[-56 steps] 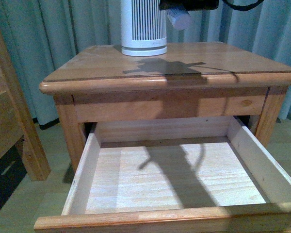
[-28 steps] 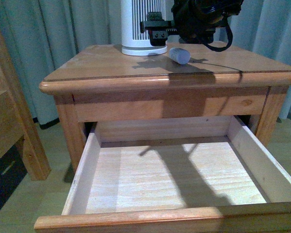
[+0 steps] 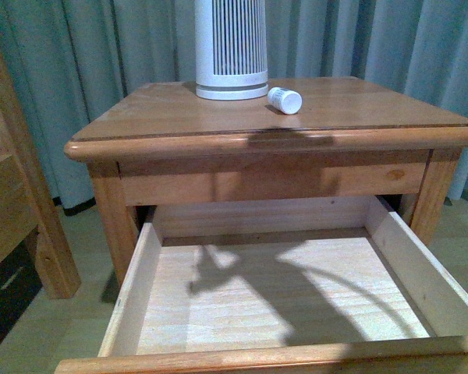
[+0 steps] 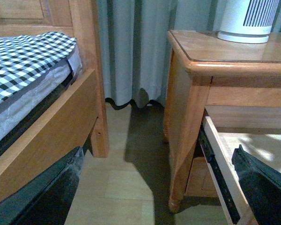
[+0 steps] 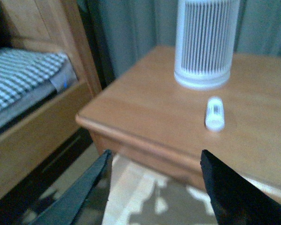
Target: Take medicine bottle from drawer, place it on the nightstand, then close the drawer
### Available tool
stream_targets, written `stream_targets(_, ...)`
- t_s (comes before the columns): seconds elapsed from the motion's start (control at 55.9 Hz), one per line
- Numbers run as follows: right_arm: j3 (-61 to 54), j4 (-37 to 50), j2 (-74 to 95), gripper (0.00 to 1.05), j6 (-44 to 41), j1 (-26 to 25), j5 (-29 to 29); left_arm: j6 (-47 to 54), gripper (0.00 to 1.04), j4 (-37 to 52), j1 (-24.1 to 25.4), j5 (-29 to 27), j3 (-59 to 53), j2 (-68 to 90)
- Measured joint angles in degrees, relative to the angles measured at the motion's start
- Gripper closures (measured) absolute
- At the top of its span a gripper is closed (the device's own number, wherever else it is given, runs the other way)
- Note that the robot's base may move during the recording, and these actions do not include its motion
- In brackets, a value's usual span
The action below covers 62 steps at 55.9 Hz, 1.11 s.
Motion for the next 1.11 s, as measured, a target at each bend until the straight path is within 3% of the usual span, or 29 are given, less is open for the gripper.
stream_targets(0.179, -18.2, -5.9, -9.9, 0.78, 2.2, -1.8, 0.7, 0.0, 0.07, 0.0, 0.0, 0.0, 0.0, 0.0)
stream_targets(0.268, -28.3, -7.3, -12.7, 0.99, 4.4, 0.3, 2.3, 0.0, 0.07, 0.0, 0.0, 0.0, 0.0, 0.0)
stream_targets(0.304, -30.4, -7.3, -12.9, 1.02, 5.0, 1.3, 2.6, 0.0, 0.07, 0.0, 0.0, 0.0, 0.0, 0.0)
stream_targets(0.519, -39.0, 2.8, -4.4, 1.02, 7.5, 5.0, 5.9, 0.0, 0.07, 0.0, 0.0, 0.0, 0.0, 0.0)
stream_targets(0.769, -34.7, 30.8, 23.3, 1.02, -1.2, 1.4, 7.4, 0.0, 0.07, 0.0, 0.0, 0.0, 0.0, 0.0)
stream_targets(0.894, -27.7, 34.4, 32.5, 1.02, -4.6, 0.0, 7.2, 0.0, 0.07, 0.0, 0.0, 0.0, 0.0, 0.0)
stream_targets(1.109, -13.6, 32.5, 44.0, 1.02, -9.7, -2.3, 8.0, 0.0, 0.07, 0.0, 0.0, 0.0, 0.0, 0.0)
